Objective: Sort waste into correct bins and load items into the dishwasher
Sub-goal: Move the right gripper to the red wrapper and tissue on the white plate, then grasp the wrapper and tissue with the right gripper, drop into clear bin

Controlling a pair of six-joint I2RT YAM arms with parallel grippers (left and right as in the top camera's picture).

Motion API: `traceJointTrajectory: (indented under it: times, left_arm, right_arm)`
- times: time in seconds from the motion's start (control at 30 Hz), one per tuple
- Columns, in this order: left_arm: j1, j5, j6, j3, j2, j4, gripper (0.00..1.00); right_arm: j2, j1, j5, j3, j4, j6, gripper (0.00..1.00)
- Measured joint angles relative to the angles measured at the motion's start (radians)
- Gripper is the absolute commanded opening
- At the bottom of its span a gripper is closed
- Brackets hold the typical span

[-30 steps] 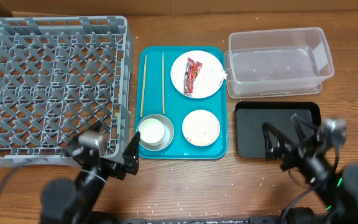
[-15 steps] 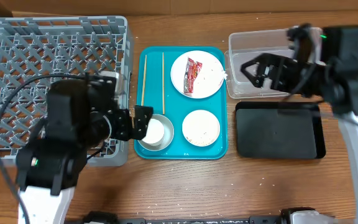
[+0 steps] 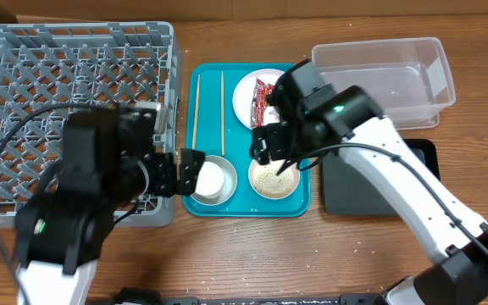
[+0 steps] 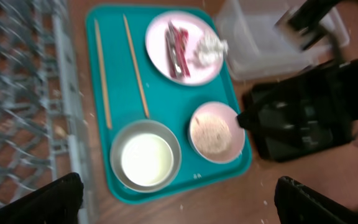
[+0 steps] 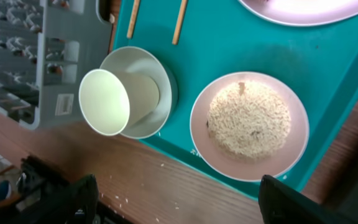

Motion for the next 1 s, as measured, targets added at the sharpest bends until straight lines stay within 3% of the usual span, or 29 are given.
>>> traceJointTrajectory:
  times: [0.1, 0.23, 0.47, 0.67, 0.8, 0.9, 1.0]
  left_arm:
    - [0.0, -0.07, 0.0, 0.021, -0.115, 0.003, 1.0]
    - [0.0, -0.103, 0.0, 0.024, -0.229, 0.007, 1.0]
    - [0.0, -0.117, 0.0, 0.03, -0.26, -0.034, 1.0]
    - [0.0, -0.117, 0.0, 0.03, -0.256, -0.053, 1.0]
    - [0.0, -0.117, 0.0, 0.03, -0.256, -0.052, 1.0]
    - [0.0, -0.117, 0.0, 0.03, -0.256, -0.053, 1.0]
    - [0.0, -0.117, 0.0, 0.03, -0.256, -0.052, 1.0]
  right_arm:
    - [0.043, 0.035, 0.065, -0.016, 0.132, 0.063, 0.79]
    - [0.092, 0.04, 0.204, -0.021, 0.328, 0.035, 0.74]
    - [0.156, 0.003, 0.356, -0.021, 0.526, -0.017, 0.67]
    - [0.302, -0.042, 0.325, -0.021, 0.664, -0.031, 0.68]
    - [0.412, -0.039, 0.309, -0.022, 0.727, -0.031, 0.75]
    - [0.462, -0.038, 0.296, -0.022, 0.742, -0.028, 0.59]
    - [0.484, -0.038, 0.286, -0.023, 0.743, 0.003, 0.22]
